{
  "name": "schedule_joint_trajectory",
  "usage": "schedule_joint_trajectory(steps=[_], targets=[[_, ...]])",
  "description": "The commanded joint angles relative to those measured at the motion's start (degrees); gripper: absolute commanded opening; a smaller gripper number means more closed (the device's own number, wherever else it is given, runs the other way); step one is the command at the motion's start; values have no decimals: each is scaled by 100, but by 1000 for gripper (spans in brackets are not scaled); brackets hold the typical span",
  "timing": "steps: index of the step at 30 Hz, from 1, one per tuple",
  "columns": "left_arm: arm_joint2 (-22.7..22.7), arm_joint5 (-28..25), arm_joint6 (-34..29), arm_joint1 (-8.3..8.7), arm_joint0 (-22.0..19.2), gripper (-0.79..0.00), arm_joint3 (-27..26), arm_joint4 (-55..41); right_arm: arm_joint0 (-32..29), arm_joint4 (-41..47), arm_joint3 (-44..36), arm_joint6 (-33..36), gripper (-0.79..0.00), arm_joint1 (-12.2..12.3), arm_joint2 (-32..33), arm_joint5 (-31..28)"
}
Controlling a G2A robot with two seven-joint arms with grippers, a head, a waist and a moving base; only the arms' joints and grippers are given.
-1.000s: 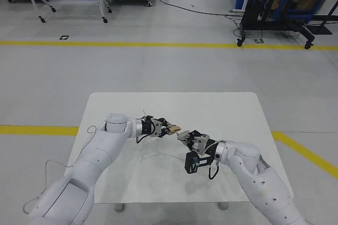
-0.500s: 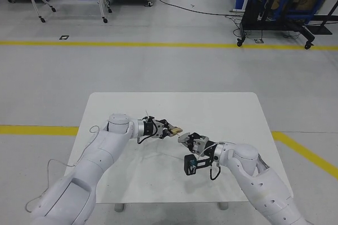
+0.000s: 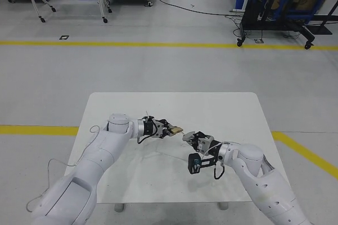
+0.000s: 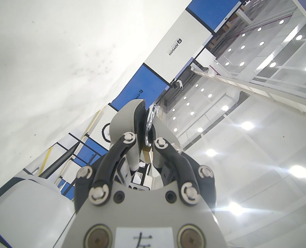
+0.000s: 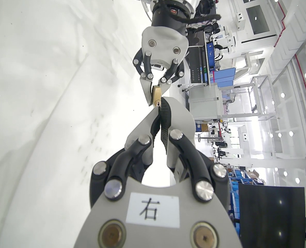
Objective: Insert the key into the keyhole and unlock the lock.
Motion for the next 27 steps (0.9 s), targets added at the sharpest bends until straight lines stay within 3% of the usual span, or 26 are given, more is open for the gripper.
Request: schedule_joint_trajectory(steps=[1, 20, 27], targets=[[8, -10, -2, -3, 2, -785, -8, 44, 18, -12, -1, 61, -785, 6, -23, -41], [-73, -26, 82, -27, -3, -785, 28, 162, 255, -32, 6, 313, -785, 44, -329, -211], [-61, -93, -54, -19, 6, -785, -40, 309, 226, 127, -31, -3, -785, 98, -251, -163]])
